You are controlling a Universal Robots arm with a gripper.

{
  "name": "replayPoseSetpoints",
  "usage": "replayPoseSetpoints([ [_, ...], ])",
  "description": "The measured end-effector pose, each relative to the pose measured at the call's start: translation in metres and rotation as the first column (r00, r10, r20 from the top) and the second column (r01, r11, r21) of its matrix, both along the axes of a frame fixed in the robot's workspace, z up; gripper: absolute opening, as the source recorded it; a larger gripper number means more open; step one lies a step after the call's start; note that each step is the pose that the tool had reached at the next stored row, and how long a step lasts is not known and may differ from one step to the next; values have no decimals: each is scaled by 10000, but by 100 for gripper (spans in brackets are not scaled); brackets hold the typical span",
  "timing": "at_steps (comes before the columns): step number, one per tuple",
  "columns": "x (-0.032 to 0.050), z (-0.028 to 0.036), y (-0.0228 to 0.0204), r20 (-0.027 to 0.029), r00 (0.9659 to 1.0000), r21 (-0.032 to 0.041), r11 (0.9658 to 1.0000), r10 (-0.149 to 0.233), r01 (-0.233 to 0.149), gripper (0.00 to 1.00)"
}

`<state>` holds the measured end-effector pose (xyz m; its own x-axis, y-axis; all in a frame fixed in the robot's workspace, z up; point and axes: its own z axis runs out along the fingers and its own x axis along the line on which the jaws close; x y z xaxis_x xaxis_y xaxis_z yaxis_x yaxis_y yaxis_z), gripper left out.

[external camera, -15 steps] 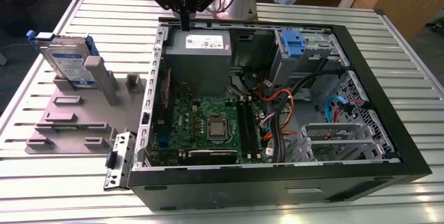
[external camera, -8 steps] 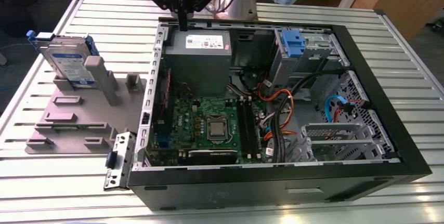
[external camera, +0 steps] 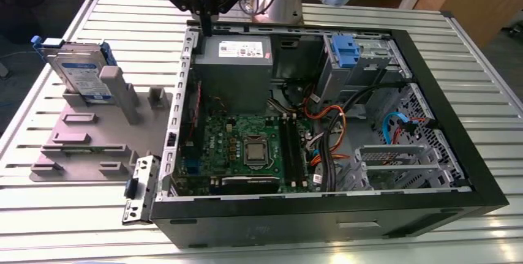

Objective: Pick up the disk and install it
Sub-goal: 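Reach for the disk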

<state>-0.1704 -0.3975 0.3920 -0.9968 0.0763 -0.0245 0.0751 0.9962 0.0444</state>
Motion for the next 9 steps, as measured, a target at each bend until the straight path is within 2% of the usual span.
replayPoseSetpoints([
  [9, -141, -1, 2, 1, 10000, 0, 10000, 0, 0, 11],
])
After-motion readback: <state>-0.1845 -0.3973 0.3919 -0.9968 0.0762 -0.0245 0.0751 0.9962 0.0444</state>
